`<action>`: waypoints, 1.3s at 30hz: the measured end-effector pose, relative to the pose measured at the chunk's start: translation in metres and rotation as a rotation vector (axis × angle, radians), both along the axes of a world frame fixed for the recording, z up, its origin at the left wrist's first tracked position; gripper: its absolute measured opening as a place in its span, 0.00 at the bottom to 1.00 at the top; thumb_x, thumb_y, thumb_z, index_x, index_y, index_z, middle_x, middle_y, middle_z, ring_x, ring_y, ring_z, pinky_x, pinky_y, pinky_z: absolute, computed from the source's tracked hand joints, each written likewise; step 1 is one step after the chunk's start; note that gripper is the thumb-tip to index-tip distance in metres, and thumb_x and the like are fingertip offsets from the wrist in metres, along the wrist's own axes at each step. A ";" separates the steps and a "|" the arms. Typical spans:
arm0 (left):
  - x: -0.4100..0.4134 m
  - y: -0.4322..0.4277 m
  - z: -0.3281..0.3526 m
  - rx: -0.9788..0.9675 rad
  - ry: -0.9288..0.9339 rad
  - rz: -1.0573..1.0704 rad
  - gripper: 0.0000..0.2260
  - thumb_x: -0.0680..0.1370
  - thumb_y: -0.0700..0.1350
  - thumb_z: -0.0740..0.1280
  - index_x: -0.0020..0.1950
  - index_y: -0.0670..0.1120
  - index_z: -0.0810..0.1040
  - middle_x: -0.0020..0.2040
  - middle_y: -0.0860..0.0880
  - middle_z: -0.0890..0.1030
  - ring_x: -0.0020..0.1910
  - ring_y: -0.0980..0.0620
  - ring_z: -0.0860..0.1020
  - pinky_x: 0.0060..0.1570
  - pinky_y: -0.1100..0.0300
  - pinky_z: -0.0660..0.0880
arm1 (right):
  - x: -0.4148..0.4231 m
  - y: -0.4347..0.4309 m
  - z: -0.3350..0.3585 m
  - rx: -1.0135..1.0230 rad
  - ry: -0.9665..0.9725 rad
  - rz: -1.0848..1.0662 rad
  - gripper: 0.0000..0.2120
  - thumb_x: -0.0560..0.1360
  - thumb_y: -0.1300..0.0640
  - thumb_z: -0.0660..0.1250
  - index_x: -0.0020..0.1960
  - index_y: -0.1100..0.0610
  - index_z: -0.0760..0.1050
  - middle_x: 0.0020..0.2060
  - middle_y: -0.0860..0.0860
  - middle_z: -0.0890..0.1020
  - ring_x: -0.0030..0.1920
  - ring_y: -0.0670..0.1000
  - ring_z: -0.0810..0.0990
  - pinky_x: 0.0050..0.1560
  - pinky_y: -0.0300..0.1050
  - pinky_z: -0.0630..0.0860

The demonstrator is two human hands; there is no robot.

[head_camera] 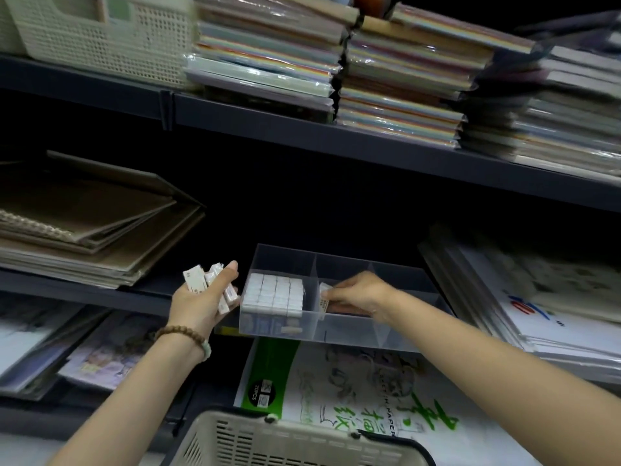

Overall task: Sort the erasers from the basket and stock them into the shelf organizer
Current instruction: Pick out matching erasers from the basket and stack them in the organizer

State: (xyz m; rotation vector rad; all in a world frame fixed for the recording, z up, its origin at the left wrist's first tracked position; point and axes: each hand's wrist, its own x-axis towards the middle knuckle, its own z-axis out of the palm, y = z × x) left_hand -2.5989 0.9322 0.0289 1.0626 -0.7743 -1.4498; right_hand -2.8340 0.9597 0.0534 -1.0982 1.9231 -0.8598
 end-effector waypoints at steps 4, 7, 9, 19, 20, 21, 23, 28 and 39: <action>-0.002 0.008 0.011 -0.036 0.023 -0.022 0.09 0.72 0.47 0.72 0.46 0.43 0.78 0.45 0.48 0.82 0.41 0.55 0.80 0.34 0.64 0.78 | -0.007 -0.003 0.004 0.137 -0.084 -0.014 0.21 0.70 0.54 0.74 0.57 0.66 0.77 0.49 0.59 0.84 0.51 0.54 0.83 0.58 0.46 0.78; -0.005 0.015 0.018 -0.043 0.030 -0.045 0.08 0.71 0.47 0.73 0.44 0.44 0.78 0.42 0.49 0.82 0.38 0.56 0.81 0.32 0.65 0.78 | -0.004 -0.002 0.007 0.227 -0.183 0.016 0.18 0.73 0.54 0.70 0.57 0.66 0.77 0.52 0.60 0.82 0.48 0.53 0.83 0.52 0.44 0.80; -0.008 0.020 0.020 -0.023 0.064 -0.060 0.08 0.70 0.46 0.73 0.43 0.43 0.79 0.38 0.49 0.81 0.32 0.59 0.81 0.30 0.66 0.77 | -0.002 -0.002 0.008 0.226 -0.240 0.034 0.14 0.75 0.55 0.68 0.54 0.65 0.77 0.53 0.61 0.82 0.42 0.50 0.83 0.44 0.38 0.81; -0.027 0.050 0.030 0.179 0.390 -0.372 0.16 0.61 0.43 0.74 0.44 0.38 0.78 0.32 0.44 0.82 0.33 0.51 0.82 0.31 0.61 0.79 | 0.003 0.024 0.027 -0.088 -0.002 0.088 0.15 0.76 0.56 0.67 0.60 0.63 0.75 0.51 0.56 0.82 0.48 0.52 0.82 0.44 0.38 0.79; -0.028 0.055 0.029 0.194 0.388 -0.411 0.19 0.59 0.42 0.75 0.46 0.37 0.78 0.33 0.43 0.82 0.34 0.50 0.83 0.31 0.61 0.79 | 0.004 0.032 0.030 -0.178 0.069 0.099 0.14 0.76 0.56 0.66 0.60 0.61 0.75 0.50 0.55 0.82 0.45 0.50 0.81 0.42 0.37 0.78; -0.030 0.060 0.026 0.214 0.384 -0.454 0.22 0.57 0.43 0.76 0.48 0.36 0.79 0.35 0.41 0.83 0.35 0.49 0.83 0.31 0.60 0.79 | 0.007 0.041 0.032 -0.260 0.109 0.131 0.13 0.76 0.56 0.67 0.59 0.59 0.75 0.48 0.53 0.81 0.43 0.47 0.80 0.40 0.35 0.78; -0.034 0.068 0.016 0.266 0.365 -0.535 0.23 0.57 0.43 0.77 0.49 0.35 0.80 0.39 0.38 0.83 0.37 0.46 0.83 0.32 0.59 0.80 | 0.011 0.063 0.032 -0.326 0.063 0.256 0.13 0.76 0.53 0.67 0.60 0.52 0.76 0.47 0.47 0.82 0.41 0.43 0.80 0.39 0.32 0.76; -0.050 0.089 -0.004 0.270 0.151 -0.749 0.17 0.59 0.49 0.78 0.43 0.40 0.85 0.44 0.41 0.85 0.41 0.50 0.84 0.33 0.63 0.79 | 0.016 0.110 0.005 -0.162 -0.223 0.445 0.13 0.76 0.47 0.62 0.57 0.46 0.79 0.49 0.43 0.84 0.52 0.45 0.81 0.57 0.41 0.76; -0.061 0.105 -0.024 0.550 0.214 -0.657 0.15 0.63 0.38 0.72 0.47 0.37 0.75 0.43 0.36 0.83 0.39 0.39 0.83 0.31 0.47 0.80 | -0.018 0.135 -0.026 -0.152 -0.617 0.110 0.14 0.70 0.53 0.68 0.52 0.60 0.80 0.43 0.55 0.84 0.44 0.51 0.80 0.46 0.40 0.78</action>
